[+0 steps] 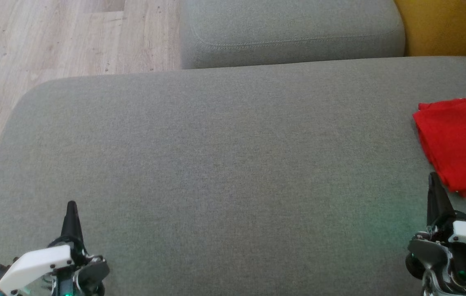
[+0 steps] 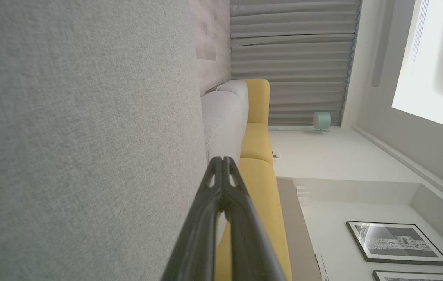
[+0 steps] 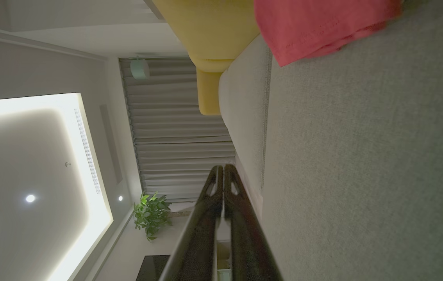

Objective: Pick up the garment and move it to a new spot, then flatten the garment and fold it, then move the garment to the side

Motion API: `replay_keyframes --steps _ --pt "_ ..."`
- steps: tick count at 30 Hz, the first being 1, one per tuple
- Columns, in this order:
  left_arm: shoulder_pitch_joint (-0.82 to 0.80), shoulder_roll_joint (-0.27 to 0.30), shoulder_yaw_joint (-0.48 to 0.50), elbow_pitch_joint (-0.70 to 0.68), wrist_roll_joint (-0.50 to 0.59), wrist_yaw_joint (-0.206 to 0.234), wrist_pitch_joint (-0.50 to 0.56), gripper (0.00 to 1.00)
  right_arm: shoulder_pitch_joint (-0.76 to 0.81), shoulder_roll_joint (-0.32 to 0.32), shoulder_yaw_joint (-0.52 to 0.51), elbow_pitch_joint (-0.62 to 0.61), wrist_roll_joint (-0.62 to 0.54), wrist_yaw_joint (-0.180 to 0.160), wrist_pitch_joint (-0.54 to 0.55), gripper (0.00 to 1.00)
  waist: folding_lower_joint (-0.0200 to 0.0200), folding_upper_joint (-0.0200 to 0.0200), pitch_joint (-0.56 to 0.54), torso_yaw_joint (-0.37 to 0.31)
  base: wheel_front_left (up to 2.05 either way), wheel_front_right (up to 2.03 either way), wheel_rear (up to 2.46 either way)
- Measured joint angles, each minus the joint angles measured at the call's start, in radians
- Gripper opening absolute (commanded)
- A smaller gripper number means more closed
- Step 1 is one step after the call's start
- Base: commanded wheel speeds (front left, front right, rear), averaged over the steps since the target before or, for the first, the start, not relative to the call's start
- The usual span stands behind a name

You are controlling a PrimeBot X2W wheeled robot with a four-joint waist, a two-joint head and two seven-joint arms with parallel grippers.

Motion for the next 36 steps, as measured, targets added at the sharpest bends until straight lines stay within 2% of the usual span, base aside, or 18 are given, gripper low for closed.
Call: replay_keyframes --steps 36 --pt "0.000 0.000 0.000 0.000 0.000 0.000 0.000 0.00 0.000 0.000 0.000 0.000 0.000 0.000 0.000 0.00 0.0000 0.0000 0.000 0.000 0.00 0.00 0.00"
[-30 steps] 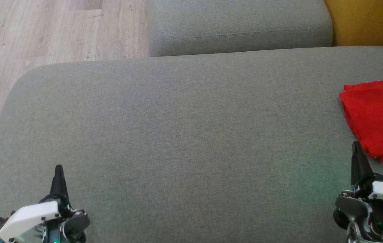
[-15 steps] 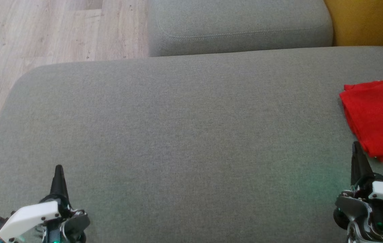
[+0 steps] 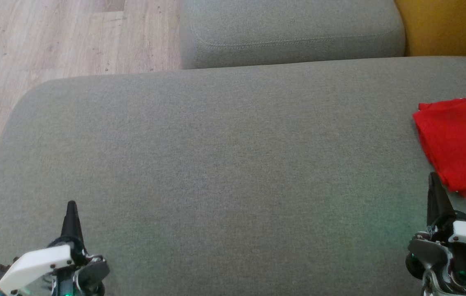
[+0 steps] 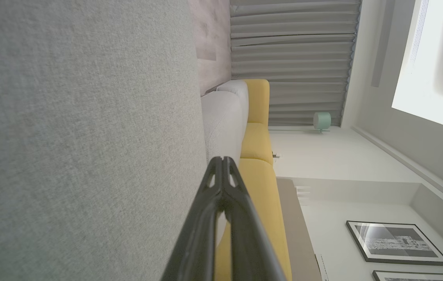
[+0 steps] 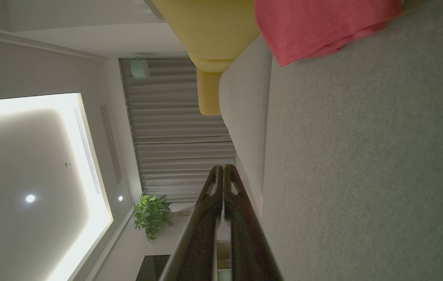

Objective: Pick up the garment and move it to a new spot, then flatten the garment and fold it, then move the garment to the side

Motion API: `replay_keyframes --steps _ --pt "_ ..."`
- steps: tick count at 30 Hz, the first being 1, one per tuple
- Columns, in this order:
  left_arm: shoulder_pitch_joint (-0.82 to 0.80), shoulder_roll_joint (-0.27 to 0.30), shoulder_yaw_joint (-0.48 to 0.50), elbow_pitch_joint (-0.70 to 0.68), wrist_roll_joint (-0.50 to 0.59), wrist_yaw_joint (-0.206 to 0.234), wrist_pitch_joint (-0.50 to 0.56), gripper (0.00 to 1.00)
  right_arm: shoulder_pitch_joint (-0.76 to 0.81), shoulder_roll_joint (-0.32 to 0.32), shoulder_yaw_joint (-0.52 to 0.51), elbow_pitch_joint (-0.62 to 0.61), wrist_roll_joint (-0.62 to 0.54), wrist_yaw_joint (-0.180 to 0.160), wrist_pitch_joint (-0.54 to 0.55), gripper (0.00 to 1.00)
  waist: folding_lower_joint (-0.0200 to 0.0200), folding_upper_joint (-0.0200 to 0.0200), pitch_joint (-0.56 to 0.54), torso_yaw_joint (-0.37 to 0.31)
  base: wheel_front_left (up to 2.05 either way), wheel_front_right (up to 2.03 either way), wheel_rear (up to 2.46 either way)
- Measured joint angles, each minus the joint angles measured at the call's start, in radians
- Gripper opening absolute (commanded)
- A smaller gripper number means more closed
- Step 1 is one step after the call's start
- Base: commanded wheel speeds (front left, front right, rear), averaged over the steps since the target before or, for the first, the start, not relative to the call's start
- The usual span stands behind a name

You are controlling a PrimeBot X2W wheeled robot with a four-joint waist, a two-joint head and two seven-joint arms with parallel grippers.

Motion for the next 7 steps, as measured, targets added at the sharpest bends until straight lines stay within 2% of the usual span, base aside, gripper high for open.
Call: replay_keyframes --steps 7 --pt "0.000 0.000 0.000 0.000 0.000 0.000 0.000 0.00 0.000 0.000 0.000 0.000 0.000 0.000 0.000 0.00 0.0000 0.0000 0.000 0.000 0.00 0.00 0.00"
